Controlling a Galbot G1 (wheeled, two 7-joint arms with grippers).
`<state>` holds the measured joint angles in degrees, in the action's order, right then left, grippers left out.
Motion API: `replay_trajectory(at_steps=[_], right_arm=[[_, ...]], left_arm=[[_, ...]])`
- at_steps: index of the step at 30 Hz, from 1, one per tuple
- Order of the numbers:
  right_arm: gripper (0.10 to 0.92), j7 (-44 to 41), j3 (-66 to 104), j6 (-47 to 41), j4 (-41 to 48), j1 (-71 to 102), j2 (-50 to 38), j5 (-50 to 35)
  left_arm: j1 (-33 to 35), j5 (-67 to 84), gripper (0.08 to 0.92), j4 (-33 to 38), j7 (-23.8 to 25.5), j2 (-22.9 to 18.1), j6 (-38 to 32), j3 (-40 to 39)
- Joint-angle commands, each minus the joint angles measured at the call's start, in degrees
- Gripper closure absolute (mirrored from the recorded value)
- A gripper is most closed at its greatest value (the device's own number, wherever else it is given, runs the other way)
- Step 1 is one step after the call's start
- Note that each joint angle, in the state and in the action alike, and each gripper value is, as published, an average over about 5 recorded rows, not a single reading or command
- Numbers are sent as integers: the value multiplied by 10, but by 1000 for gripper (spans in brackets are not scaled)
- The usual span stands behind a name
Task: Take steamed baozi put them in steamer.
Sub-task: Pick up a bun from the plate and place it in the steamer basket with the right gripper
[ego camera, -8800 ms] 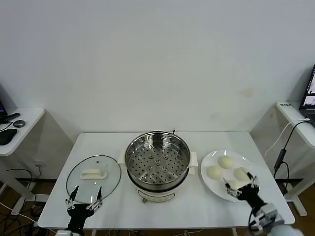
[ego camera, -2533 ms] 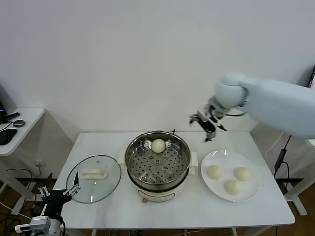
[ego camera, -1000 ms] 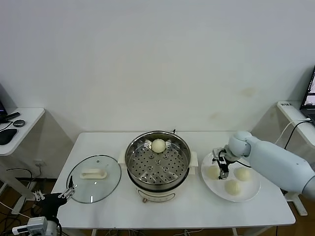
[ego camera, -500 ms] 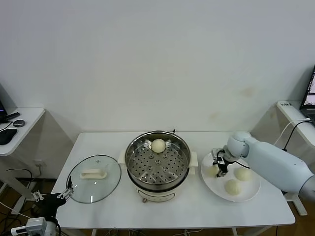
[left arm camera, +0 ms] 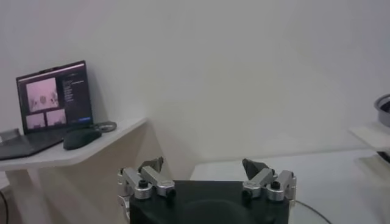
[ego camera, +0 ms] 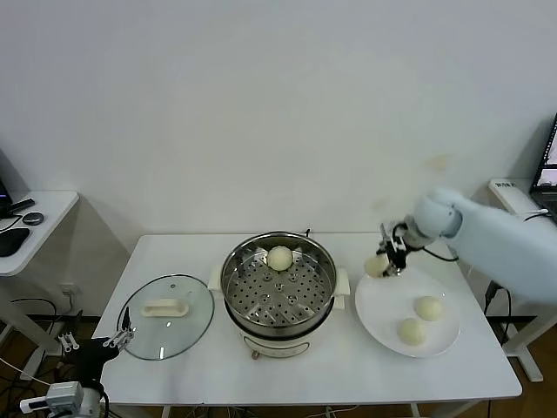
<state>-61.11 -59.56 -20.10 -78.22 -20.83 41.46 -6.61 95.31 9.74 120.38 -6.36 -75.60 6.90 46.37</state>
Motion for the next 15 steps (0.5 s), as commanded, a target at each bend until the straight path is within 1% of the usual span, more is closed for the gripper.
replay_trajectory(at_steps=[1, 5, 8, 11, 15], right_arm=[[492, 10, -173, -60, -89, -272, 38, -183], [491, 37, -208, -106, -121, -302, 80, -254], [491, 63, -214, -136, -125, -291, 118, -297], [491, 86, -211, -160, -116, -270, 162, -326], [491, 115, -204, -186, -89, -228, 225, -340]], left_arm=[[-3, 1, 177, -5, 0, 2, 0, -3], [-7, 0, 177, -8, 0, 2, 0, -8], [-10, 0, 177, -12, 0, 1, 0, -9], [-13, 0, 177, -16, 0, -1, 0, -7], [-15, 0, 177, -17, 0, -4, 1, -4]])
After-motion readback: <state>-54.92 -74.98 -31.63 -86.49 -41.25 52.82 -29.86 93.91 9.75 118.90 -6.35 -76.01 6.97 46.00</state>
